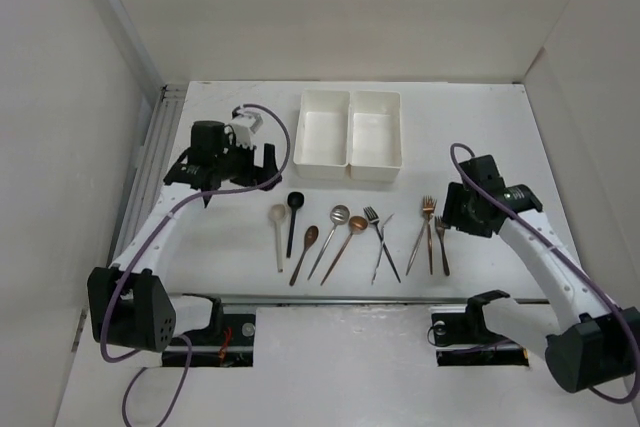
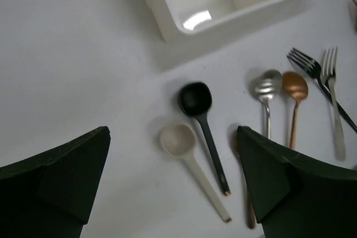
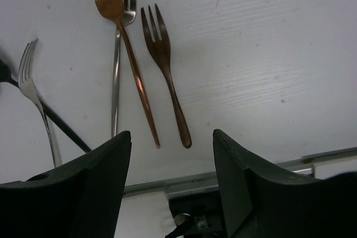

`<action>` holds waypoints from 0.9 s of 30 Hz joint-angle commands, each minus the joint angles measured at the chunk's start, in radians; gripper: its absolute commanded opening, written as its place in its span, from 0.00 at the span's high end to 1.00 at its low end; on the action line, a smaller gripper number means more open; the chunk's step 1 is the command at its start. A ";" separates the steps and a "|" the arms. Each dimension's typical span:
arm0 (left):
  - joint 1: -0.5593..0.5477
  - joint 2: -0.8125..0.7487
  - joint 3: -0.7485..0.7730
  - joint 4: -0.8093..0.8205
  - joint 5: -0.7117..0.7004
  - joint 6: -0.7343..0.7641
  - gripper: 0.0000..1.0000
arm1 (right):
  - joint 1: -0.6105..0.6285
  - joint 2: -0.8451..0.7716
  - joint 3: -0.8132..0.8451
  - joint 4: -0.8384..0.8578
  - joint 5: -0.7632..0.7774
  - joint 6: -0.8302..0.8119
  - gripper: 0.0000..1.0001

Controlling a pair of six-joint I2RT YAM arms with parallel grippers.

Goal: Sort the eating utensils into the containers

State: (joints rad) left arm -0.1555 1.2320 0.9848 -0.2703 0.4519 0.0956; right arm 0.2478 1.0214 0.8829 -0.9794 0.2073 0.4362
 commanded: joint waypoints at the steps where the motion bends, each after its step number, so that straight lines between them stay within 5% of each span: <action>1: -0.026 -0.012 -0.005 -0.127 0.001 -0.157 0.05 | -0.007 0.120 -0.018 -0.022 -0.071 0.091 0.36; 8: -0.026 -0.061 0.014 -0.101 -0.146 -0.247 0.01 | -0.050 0.305 -0.065 0.116 -0.086 0.107 0.40; 12: -0.026 -0.072 0.003 -0.101 -0.186 -0.289 0.18 | -0.102 0.359 -0.065 0.165 -0.063 0.107 0.43; 22: -0.016 -0.091 -0.040 -0.081 -0.226 -0.327 0.19 | -0.111 0.531 -0.076 0.266 -0.120 0.003 0.52; 25: -0.007 -0.091 -0.051 -0.081 -0.237 -0.327 0.19 | -0.111 0.540 -0.067 0.266 -0.108 -0.010 0.72; 27: -0.007 -0.091 -0.051 -0.081 -0.237 -0.327 0.19 | -0.111 0.540 -0.058 0.275 -0.095 -0.022 0.98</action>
State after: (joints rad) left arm -0.1680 1.1687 0.9447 -0.3641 0.2333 -0.2157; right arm 0.1387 1.5280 0.8299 -0.7856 0.0761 0.4335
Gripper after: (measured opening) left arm 0.814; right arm 0.069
